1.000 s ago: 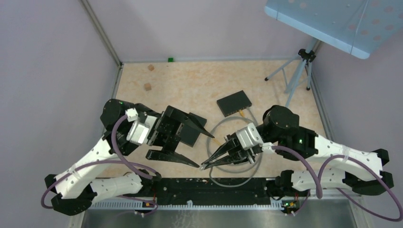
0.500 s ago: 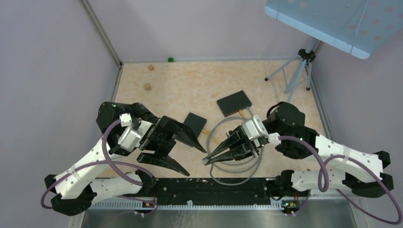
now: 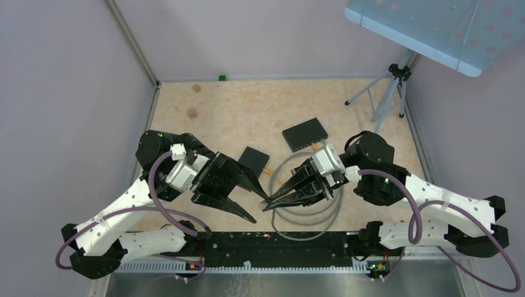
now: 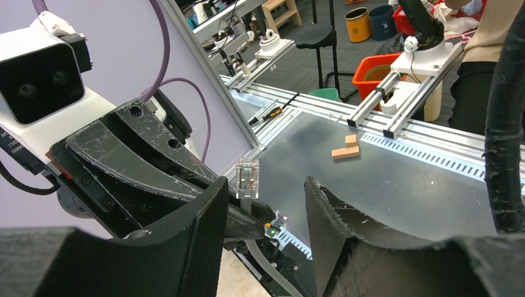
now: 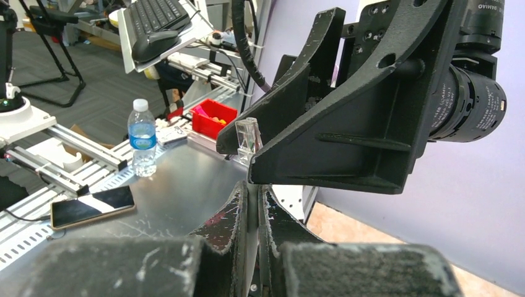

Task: Insert the plug into the switch port
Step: Adjust the connector.

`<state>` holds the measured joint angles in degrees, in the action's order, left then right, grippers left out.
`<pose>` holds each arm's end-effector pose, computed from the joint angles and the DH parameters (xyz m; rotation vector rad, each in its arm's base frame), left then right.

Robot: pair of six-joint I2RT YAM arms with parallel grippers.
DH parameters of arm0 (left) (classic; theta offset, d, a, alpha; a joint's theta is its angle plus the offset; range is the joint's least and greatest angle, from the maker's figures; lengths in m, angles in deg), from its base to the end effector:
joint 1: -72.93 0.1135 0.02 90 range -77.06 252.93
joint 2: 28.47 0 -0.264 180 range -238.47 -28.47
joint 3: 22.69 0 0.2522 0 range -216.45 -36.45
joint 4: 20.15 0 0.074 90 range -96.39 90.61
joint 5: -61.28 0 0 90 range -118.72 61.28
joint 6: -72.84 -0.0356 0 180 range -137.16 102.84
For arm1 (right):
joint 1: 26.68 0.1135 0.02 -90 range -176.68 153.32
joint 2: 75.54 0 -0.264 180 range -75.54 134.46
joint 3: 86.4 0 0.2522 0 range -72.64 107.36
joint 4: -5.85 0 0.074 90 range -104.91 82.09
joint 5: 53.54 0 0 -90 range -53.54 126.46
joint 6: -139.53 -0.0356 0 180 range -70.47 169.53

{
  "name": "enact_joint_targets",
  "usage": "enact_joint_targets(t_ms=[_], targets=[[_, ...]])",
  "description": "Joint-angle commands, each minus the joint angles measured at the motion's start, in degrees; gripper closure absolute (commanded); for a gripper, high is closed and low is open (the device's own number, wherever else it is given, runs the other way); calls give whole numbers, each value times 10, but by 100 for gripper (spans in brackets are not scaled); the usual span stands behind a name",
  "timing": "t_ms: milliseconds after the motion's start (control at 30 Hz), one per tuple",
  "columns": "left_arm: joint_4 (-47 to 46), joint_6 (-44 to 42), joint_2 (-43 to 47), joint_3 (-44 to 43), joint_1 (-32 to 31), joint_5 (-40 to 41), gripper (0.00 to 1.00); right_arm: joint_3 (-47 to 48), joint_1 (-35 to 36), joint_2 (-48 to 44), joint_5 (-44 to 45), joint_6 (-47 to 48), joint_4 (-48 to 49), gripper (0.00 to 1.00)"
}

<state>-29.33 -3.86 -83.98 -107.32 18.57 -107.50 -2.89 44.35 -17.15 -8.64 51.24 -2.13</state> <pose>0.0616 -0.1458 0.5040 1.6340 0.2885 -1.5440 0.0427 0.2018 0.4746 -1.3985 0.6305 1.4869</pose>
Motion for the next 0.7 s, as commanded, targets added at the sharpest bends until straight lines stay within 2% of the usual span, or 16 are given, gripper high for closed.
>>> enact_joint_targets(t_ms=[0, 133, 333, 400, 467, 667], targets=[[-16, -6, 2, 2, -3, -3, 47, -2, -9, -1, -4, -8, 36, 100], [-15, -7, 3, 2, -3, -4, 51, -5, -11, 0, -4, -9, 36, 100], [-15, -10, 8, 1, -3, 4, 48, -11, -14, 5, -8, -13, 37, 100], [-15, -10, 8, 1, -3, 2, 51, -17, -14, 6, -9, -13, 45, 100], [-13, -11, 6, 3, -3, 0, 57, -19, -15, 6, -10, -25, 53, 100], [9, -28, 9, 6, -3, 4, 86, -19, -16, 5, -10, -30, 56, 100]])
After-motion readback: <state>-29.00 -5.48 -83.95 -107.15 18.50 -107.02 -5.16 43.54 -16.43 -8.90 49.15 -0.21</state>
